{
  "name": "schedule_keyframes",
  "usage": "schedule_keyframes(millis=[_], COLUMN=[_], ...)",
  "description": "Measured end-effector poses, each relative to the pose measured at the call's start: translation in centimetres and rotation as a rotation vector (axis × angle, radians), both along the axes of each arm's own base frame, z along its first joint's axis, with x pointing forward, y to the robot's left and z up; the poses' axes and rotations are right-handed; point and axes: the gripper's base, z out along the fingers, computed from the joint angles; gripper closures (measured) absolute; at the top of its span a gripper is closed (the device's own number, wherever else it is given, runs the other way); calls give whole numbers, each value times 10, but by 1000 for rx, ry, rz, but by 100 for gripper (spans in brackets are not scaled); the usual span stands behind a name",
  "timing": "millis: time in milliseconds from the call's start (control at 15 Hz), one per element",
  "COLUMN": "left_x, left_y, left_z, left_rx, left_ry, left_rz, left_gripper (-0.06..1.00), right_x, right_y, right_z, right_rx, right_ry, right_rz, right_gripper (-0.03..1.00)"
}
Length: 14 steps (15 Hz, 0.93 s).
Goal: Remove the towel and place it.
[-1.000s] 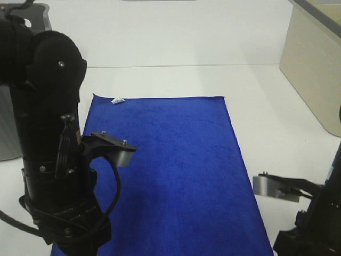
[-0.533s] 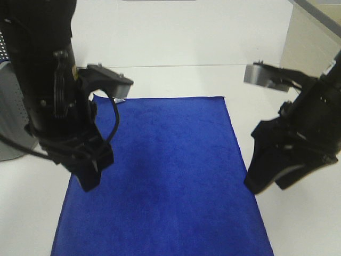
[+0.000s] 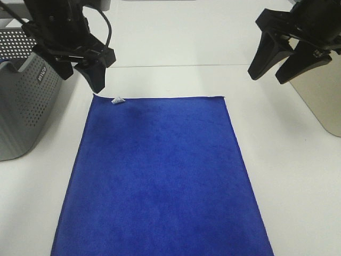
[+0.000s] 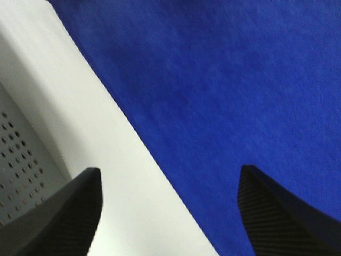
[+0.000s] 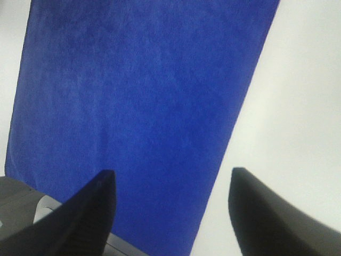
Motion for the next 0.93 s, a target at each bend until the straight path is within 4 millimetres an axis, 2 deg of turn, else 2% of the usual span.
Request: schedule_keyframes(millis=[133,200,267,467,600,933], left_x=[41,41,55,86,96,113], left_y=[0,0,-3,-9,-7,39], left_z=[-15,-15,-21,-61,-84,-119], left_rx=[-13,-13,-20,-6,-1,13], left_ry=[-30,-30,-47,-33,-5,62], left_rz=[37,37,42,45,60,204], left_gripper=[27,27,27,27,27,27], right_x=[27,27,39,71,89,125], right_y=[2,2,2,4,6,11], right_z=[-10,-10,-20,-43,-57,-93], right_rx=[-29,-29,-47,-68,-78,-91], right_ry=[-4,-4,13,29,34,29], right_rz=[3,3,-5,-12,-9,10], right_gripper=[35,35,35,35,35,35])
